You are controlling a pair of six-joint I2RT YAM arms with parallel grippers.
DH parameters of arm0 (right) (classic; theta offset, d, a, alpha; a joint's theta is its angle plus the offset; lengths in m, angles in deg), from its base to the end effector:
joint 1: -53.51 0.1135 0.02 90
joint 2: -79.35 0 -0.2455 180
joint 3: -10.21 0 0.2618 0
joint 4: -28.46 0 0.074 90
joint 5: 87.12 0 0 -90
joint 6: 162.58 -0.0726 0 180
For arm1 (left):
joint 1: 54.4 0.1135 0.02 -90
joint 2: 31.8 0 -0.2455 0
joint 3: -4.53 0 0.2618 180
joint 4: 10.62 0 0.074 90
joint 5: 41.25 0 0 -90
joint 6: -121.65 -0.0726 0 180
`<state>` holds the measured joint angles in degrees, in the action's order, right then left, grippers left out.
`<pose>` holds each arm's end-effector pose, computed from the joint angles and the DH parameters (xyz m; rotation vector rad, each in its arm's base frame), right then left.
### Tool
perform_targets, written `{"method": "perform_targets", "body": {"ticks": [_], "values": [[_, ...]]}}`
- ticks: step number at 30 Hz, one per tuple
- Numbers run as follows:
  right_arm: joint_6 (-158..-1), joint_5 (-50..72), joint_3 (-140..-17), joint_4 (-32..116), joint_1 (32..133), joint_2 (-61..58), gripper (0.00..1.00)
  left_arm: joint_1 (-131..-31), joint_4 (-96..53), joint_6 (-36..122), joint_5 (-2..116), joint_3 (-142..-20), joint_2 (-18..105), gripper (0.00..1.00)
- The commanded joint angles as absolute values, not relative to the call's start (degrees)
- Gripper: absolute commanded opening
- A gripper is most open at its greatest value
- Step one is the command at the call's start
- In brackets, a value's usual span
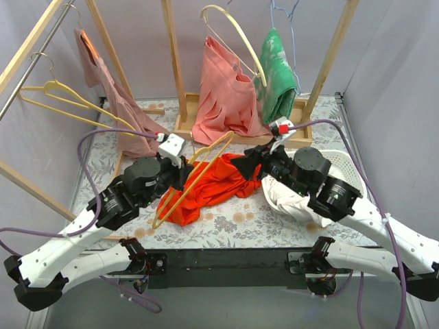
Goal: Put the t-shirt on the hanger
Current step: Pick up the hanger from the clothesline, then place the T-shirt on the hanger.
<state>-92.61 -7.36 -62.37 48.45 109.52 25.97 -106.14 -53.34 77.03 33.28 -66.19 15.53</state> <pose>0.1595 0.2135 0.3946 -0.3711 1.6150 0.8862 0.1575 -0.1684 0.3503 -0.0809 1.9959 -0.8780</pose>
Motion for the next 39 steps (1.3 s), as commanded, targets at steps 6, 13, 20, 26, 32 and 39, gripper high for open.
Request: {"method": "perform_targets", "body": {"ticks": [6,13,20,26,32,39], "values": [[-96.4,-10.77,-52.7,52.7,109.5,26.89,0.57,-105.99,-61.57,69.8,26.95,-68.13,6.62,0.0],[-97.98,-8.81,-48.83,46.65,109.5,14.69,0.41,-105.99,-63.33,67.42,27.39,-66.29,0.46,0.0],[-99.12,-14.7,-51.2,45.58,107.75,3.16,0.44,-105.9,-63.51,67.77,30.2,-65.58,1.16,0.0],[-96.23,-16.2,-58.3,43.47,105.9,-4.4,0.62,-105.9,-61.58,66.89,30.47,-65.23,1.86,0.0],[-94.99,-14.08,-65.25,43.47,105.81,-11.08,0.63,-105.99,-61.05,67.15,26.69,-65.41,1.08,0.0],[-95.87,-14.7,-69.3,47.15,104.93,-16.54,0.62,-105.99,-63.15,67.77,19.48,-67.34,0.46,0.0]]}}
